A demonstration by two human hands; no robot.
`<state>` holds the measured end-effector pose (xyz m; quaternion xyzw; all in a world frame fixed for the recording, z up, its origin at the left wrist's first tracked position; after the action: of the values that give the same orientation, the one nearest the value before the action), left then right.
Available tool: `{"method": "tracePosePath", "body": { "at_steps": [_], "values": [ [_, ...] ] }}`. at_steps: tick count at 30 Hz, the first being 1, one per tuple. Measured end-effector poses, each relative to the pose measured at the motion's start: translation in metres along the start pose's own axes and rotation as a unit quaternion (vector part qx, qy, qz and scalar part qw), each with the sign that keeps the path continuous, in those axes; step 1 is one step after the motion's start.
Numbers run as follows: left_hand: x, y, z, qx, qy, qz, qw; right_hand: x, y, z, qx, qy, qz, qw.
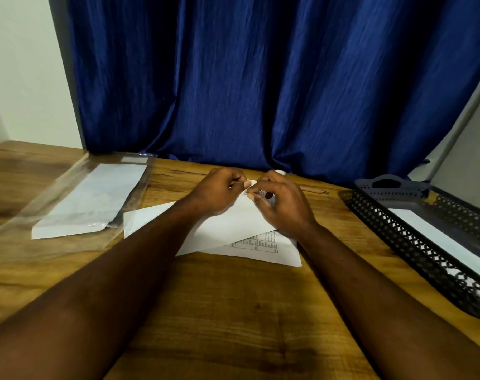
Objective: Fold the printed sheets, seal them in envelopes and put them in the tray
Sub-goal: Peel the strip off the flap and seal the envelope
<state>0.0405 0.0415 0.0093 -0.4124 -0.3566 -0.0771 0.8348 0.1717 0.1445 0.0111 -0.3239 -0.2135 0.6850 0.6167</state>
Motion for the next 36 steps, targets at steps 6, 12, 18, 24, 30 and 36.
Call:
{"method": "tracePosePath", "body": {
  "at_steps": [6,12,18,24,30,36],
  "values": [
    [-0.005,-0.002,0.002,0.02,0.003,0.017,1.0,0.001,-0.004,0.002,-0.044,-0.039,-0.036,0.998],
    [-0.001,-0.002,0.004,0.042,0.02,0.035,0.998,0.017,-0.012,0.0,0.069,0.081,0.087,0.991],
    [0.003,-0.002,0.002,0.052,0.044,0.056,0.996,0.025,0.017,-0.006,-0.01,0.258,0.31,0.915],
    [0.01,0.0,-0.002,0.052,0.055,0.076,0.994,0.02,0.02,-0.01,-0.05,0.29,0.365,0.883],
    [0.015,-0.003,-0.004,0.068,0.074,0.093,0.991,0.018,0.025,-0.008,-0.064,0.3,0.408,0.86],
    [0.013,-0.005,-0.004,0.098,0.079,0.12,0.985,0.016,0.024,-0.007,-0.086,0.316,0.433,0.84]
  ]
}}
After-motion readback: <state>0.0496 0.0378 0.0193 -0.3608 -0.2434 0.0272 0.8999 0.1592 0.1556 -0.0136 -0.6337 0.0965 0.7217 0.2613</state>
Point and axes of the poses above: each hand's wrist, its own z-axis towards the middle knuckle, its own y-axis out of the palm, x = y × z, the point moved 5 cm from there along z, towards the middle knuckle, and after that the axes turned 4 degrees about -y, right-handed, at the moved point
